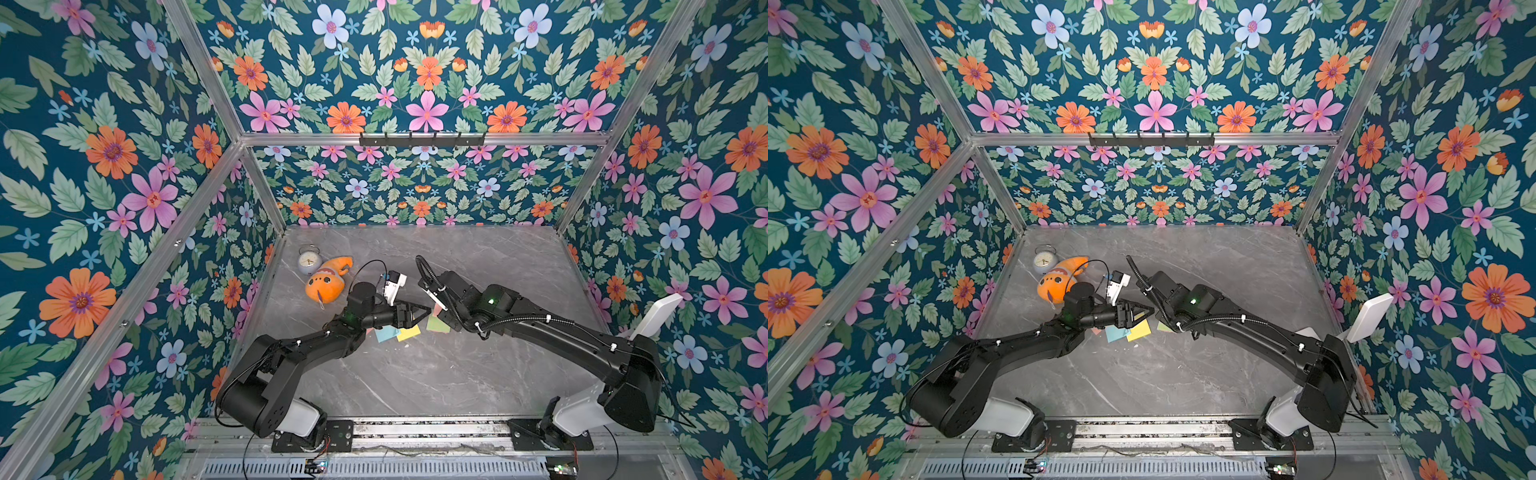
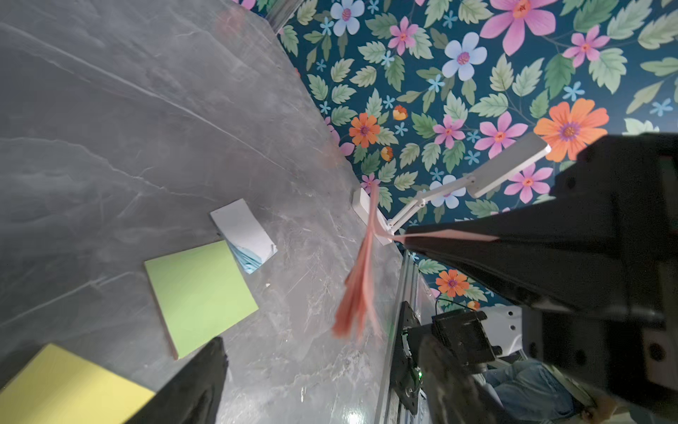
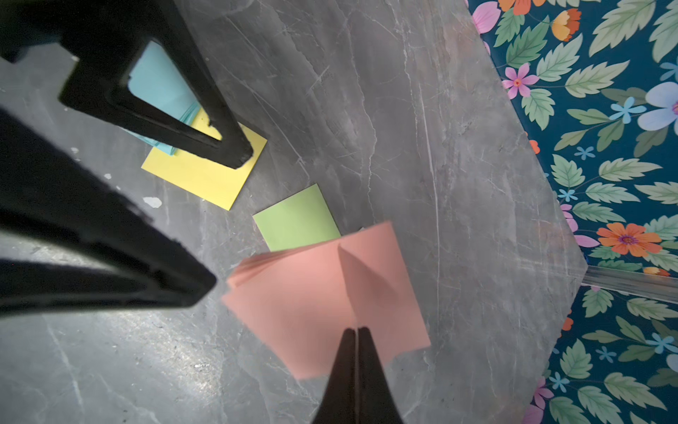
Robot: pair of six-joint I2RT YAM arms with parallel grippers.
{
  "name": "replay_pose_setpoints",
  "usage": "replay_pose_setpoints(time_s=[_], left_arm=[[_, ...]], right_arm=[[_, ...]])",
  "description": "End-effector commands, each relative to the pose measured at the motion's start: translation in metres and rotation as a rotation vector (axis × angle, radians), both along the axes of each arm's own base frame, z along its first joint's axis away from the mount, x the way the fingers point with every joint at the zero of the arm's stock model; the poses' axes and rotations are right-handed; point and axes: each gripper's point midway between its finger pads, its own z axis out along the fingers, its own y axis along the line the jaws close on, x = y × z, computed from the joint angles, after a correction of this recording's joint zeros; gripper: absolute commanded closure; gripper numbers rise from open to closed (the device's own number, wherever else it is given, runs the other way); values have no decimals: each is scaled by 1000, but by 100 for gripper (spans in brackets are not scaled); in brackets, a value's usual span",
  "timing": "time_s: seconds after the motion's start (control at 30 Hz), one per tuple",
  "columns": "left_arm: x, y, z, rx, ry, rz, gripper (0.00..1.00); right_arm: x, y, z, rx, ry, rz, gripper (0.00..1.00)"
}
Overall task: Tear off pages from different memo pads
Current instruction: Tear off the paper from the memo pad.
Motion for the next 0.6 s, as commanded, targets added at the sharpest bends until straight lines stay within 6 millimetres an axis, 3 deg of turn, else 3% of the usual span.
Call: replay_pose_setpoints(time_s=[0.0,0.2,0.57], left_arm=[[-7,-9,19,-50,-84,-51,17],[-12,-20,14,-65,-55,-93,26],[-19,-31,20,-122,-17,-159,67]], right_arm=[[-6,4,0,-2,17,35,100],[-11,11,2,52,32,43,100],[-15,10,-3,49,44,38,100]])
